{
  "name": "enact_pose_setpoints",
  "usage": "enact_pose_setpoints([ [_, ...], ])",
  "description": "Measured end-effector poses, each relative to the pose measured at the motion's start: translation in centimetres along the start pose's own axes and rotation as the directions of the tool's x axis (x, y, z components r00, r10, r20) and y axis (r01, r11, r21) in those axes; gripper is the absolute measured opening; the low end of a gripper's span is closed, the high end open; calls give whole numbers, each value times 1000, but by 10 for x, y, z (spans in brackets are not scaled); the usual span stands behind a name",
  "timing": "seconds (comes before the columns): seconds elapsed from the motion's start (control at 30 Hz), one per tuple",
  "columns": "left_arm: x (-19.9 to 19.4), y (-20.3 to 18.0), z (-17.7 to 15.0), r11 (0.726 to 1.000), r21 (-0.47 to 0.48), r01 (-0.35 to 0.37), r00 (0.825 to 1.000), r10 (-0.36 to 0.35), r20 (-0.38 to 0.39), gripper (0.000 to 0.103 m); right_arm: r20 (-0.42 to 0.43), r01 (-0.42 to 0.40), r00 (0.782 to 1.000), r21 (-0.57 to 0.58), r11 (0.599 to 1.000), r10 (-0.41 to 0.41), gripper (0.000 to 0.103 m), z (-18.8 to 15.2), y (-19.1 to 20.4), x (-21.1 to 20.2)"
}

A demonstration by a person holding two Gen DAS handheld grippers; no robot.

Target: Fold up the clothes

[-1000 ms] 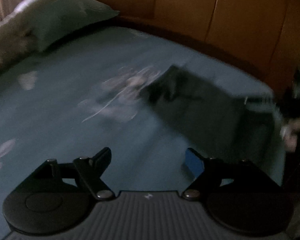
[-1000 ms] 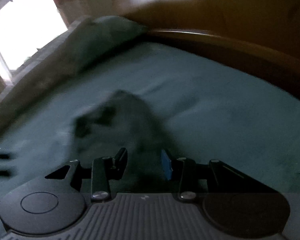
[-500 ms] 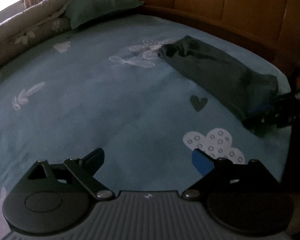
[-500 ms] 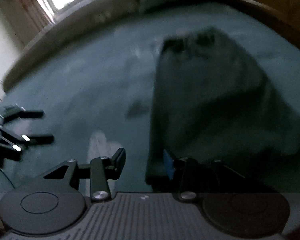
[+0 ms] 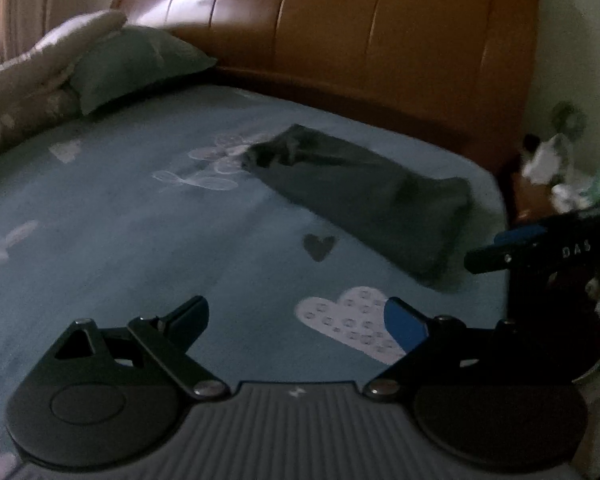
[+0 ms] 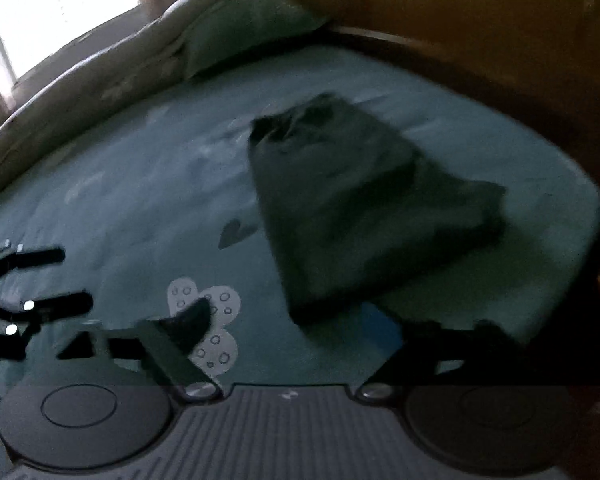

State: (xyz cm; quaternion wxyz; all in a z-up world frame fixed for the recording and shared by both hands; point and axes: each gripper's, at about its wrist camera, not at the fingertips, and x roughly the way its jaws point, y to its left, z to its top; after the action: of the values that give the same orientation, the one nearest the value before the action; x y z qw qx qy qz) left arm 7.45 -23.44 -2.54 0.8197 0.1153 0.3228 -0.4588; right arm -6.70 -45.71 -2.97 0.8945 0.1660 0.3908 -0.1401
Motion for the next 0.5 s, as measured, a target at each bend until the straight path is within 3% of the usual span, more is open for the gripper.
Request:
enact_pose_setpoints([
  [0.07,-10,0,-2,1000,-14,16,1000,-16,12,94,17,48,999,23,999,-49,95,-6,8,-15],
  [0.23,-33,-6,-3,996,23,-85,994,83,64,94,51,129,990,79,988,-133,101,-17,25,-44],
  [0.5,-56,-8,2,998,-13,-59,997,59,41,95,70,190,978,71,979,-195,103,-25,49,-62],
])
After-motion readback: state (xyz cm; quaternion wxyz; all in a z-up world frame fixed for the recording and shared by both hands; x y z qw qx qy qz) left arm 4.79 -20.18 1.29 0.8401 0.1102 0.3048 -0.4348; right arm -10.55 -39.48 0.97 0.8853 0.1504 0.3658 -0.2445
